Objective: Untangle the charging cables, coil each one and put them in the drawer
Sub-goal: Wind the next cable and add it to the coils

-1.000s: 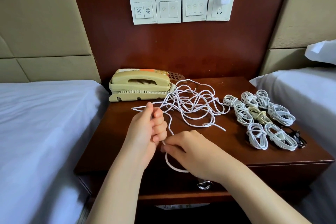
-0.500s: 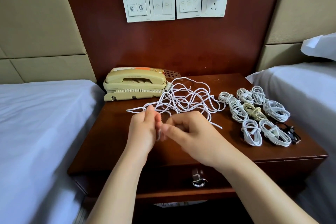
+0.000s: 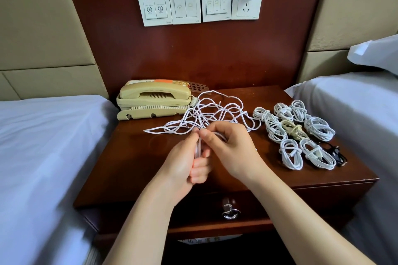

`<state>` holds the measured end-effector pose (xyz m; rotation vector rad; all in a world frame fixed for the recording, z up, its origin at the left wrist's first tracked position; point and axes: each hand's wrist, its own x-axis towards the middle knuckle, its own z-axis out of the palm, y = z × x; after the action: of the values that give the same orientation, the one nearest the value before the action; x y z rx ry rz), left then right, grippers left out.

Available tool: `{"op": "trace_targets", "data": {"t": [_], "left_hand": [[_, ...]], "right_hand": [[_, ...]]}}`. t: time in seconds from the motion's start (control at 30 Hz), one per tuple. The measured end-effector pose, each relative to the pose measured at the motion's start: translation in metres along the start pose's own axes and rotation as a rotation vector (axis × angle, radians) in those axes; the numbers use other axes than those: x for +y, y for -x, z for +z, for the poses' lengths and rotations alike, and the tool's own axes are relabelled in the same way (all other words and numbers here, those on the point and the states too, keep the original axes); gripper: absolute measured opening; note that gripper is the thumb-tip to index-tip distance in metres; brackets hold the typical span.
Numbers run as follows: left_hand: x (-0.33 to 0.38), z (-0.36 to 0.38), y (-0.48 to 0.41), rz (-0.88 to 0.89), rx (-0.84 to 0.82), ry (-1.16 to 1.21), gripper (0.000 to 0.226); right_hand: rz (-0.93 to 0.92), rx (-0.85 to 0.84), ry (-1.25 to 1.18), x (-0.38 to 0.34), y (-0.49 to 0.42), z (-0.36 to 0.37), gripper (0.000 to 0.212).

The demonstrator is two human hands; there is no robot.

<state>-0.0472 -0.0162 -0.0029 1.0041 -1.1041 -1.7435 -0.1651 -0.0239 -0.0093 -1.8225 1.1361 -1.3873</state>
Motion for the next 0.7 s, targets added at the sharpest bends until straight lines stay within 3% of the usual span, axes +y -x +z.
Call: {"op": "trace_targets", "data": {"t": [0.23, 0.4, 0.53, 0.7], "left_hand": [[0.006, -0.008, 0.008, -0.092, -0.228, 0.088, 0.062], [0.008, -0.011, 0.014, 0.033, -0.248, 0.091, 0.044], [0.012, -0.017, 0.010, 0.120, -0.129, 0.281, 0.051], [0.022, -0.031, 0.004, 0.180, 0.110, 0.380, 0.047]], "right_hand": [[0.032, -0.050, -0.085, 0.005, -0.004, -0.002, 0.034], [0.105, -0.159, -0.074, 0.019, -0.006, 0.007, 0.034], [0.128, -0.234, -0.017, 0.022, -0.003, 0.021, 0.032], [0.007, -0.328, 0.157, 0.015, -0.001, 0.039, 0.029]]}}
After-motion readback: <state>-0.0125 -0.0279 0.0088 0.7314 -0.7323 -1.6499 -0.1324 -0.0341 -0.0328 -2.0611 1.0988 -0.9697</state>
